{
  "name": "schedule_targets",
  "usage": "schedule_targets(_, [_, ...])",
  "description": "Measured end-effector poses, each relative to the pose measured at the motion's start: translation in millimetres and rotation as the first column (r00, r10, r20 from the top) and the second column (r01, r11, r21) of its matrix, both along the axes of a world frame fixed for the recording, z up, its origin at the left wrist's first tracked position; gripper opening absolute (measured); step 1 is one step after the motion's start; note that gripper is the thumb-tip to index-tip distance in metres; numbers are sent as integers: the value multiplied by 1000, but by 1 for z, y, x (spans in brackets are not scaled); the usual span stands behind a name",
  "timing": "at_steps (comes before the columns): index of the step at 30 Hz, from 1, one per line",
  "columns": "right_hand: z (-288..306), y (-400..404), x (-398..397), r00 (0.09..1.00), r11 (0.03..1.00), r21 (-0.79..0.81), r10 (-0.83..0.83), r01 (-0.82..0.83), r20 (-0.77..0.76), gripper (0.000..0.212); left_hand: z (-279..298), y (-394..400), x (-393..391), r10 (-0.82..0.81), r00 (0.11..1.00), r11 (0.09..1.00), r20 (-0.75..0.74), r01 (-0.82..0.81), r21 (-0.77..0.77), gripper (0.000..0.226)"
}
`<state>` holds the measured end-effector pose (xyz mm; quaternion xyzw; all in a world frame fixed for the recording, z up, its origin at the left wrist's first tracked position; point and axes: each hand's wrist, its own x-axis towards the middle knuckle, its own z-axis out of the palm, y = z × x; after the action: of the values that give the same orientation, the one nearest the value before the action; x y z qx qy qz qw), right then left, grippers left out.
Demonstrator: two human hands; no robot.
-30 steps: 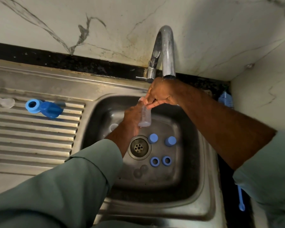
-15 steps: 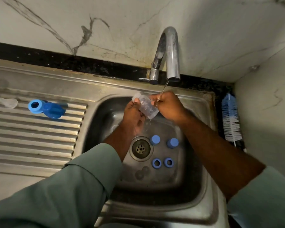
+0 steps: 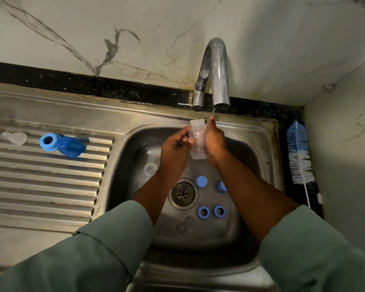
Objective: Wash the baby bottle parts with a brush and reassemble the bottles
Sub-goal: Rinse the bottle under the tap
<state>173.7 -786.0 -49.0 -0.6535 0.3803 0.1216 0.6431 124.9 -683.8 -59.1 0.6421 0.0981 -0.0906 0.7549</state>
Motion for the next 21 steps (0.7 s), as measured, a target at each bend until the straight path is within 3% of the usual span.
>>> schedule_targets(3, [-7, -2, -6, 999, 979, 205, -2, 12, -51, 82, 3, 0, -1, -14, 1000, 997, -14, 15, 73, 24])
schedule_targets(5, [-8, -4, -10, 997, 957, 289, 57, -37, -61, 101, 4, -3, -4, -5, 990, 999, -139, 10, 35, 24])
schedule_targets(6, [-7, -5, -11, 994, 948, 308, 98, -81, -38, 100, 2, -4, -6, -3, 980, 1000, -198, 8, 21, 27])
schedule_targets(8, [-2, -7, -14, 987, 933, 322, 146, -158, 60, 72, 2, -6, -6, 31, 952, 999, -305, -40, -21, 31])
schedule_targets(10, [0, -10, -16, 976, 933, 308, 141, -187, 166, 32, 6, -4, -2, 80, 870, 985, -487, -144, -95, 30])
schedule_targets(12, [6, -12, -20, 953, 924, 320, 122, -211, 276, 16, 12, -2, 2, 0, 777, 953, -629, -190, -234, 35])
schedule_targets(14, [11, -12, -23, 910, 923, 255, 179, -287, 375, 23, 15, 0, 5, -36, 755, 917, -655, -235, -322, 39])
schedule_targets(18, [15, -12, -31, 725, 872, -193, 484, -451, 490, 39, 13, 1, 15, 132, 762, 893, -635, -369, -258, 37])
schedule_targets(21, [14, -12, -40, 679, 856, -266, 514, -443, 525, 46, 13, 2, 20, 164, 775, 896, -610, -375, -236, 37])
